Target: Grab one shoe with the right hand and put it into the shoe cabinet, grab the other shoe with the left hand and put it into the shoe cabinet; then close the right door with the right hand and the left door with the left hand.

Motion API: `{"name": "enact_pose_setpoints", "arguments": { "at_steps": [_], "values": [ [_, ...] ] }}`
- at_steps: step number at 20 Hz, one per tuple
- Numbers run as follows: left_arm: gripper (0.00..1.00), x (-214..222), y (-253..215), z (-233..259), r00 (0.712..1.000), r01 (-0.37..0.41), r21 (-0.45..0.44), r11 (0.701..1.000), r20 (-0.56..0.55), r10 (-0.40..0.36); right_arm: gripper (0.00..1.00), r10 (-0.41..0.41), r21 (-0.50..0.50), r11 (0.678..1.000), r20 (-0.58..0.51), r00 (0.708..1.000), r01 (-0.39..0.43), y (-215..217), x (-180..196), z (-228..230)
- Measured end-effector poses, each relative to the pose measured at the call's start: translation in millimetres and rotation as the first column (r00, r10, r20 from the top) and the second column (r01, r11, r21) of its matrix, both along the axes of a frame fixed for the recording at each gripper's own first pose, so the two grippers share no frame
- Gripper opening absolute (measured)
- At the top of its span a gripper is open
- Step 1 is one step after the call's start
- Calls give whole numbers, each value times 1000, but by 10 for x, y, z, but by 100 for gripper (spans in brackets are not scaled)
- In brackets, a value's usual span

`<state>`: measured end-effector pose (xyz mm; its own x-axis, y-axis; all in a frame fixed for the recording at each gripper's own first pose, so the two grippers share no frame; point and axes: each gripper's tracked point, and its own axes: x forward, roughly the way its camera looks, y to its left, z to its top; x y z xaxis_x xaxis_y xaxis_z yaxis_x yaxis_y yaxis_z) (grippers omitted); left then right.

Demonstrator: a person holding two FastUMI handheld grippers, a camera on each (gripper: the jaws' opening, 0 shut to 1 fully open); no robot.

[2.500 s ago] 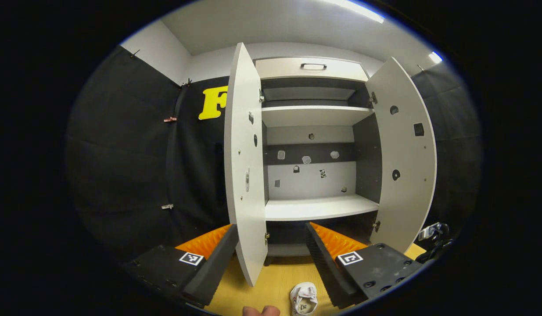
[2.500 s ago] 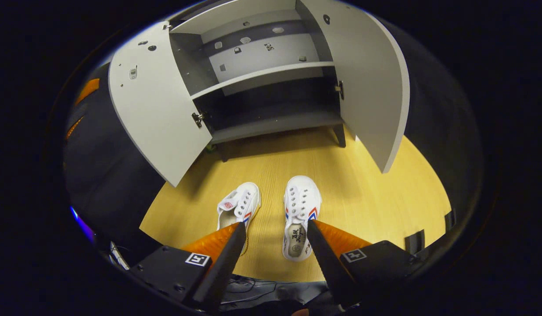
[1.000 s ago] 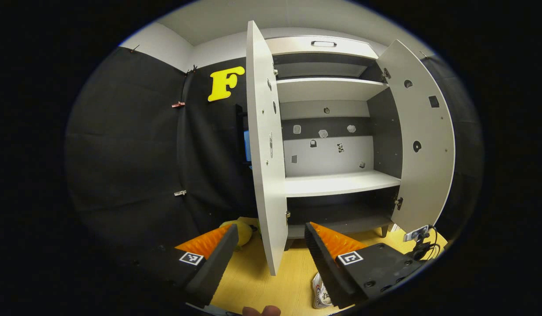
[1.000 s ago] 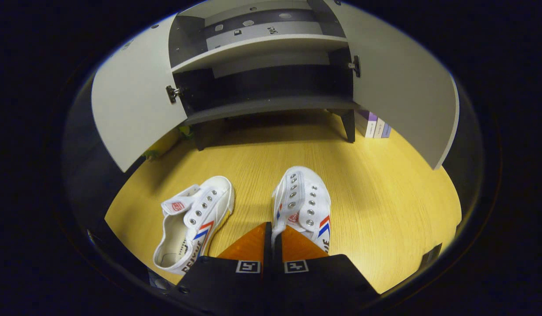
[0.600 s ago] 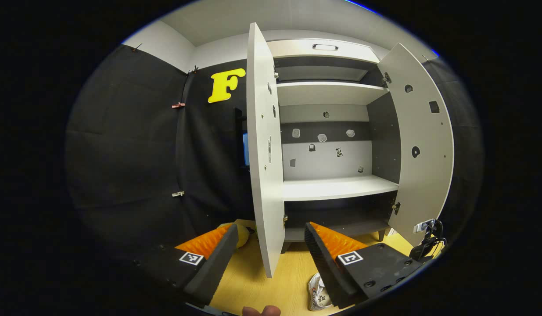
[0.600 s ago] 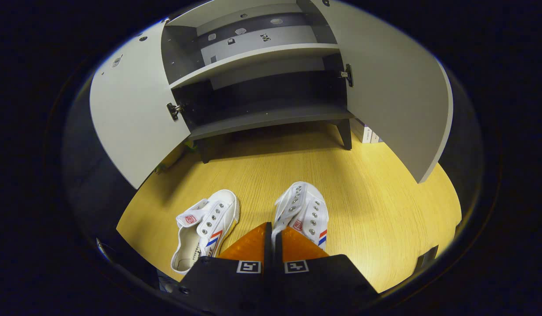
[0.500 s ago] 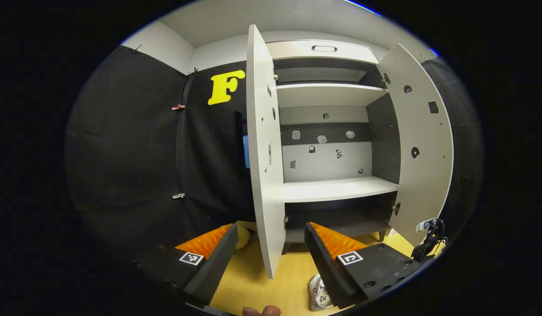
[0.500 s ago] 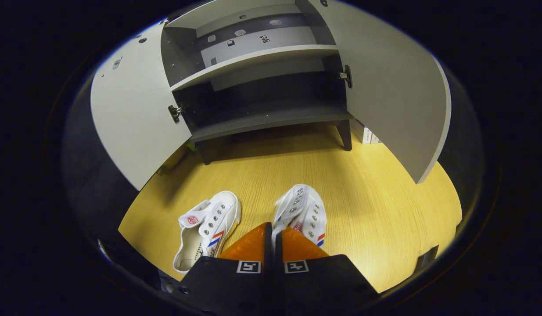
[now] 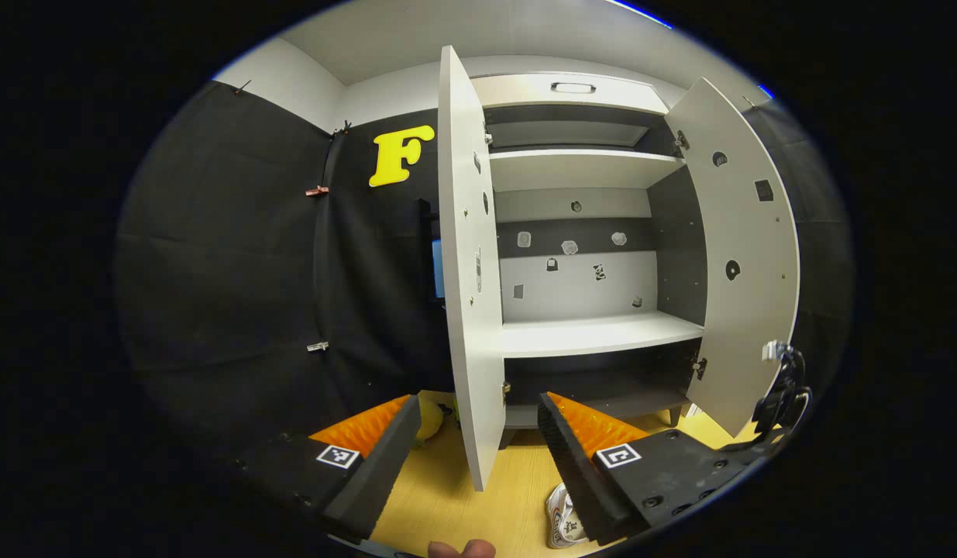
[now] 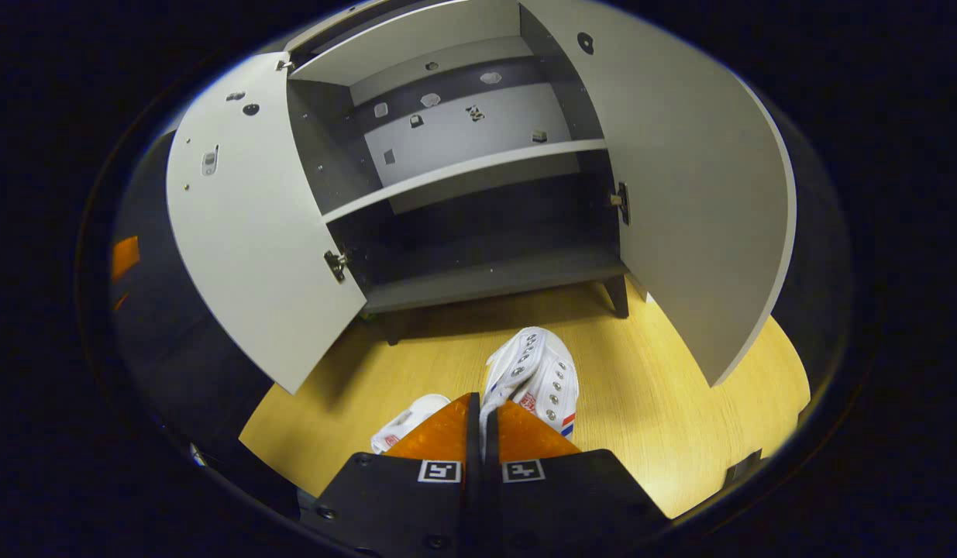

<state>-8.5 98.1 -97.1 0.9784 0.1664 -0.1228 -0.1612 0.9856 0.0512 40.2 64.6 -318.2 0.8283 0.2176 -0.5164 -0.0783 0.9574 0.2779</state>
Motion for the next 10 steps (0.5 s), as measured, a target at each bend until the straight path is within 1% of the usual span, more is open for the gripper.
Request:
{"name": "enact_pose_setpoints", "arguments": {
  "at_steps": [6, 10],
  "values": [
    [95, 68, -70, -29, 1000, 21, -34, 999, 4, -21, 5, -19, 5, 1000, 129, 992, 19, 128, 460, 920],
    [95, 136, -104, -32, 999, 42, -43, 998, 14, -41, 5, -46, 32, 999, 236, 971, 39, 230, 917, 1553]
  ]
}}
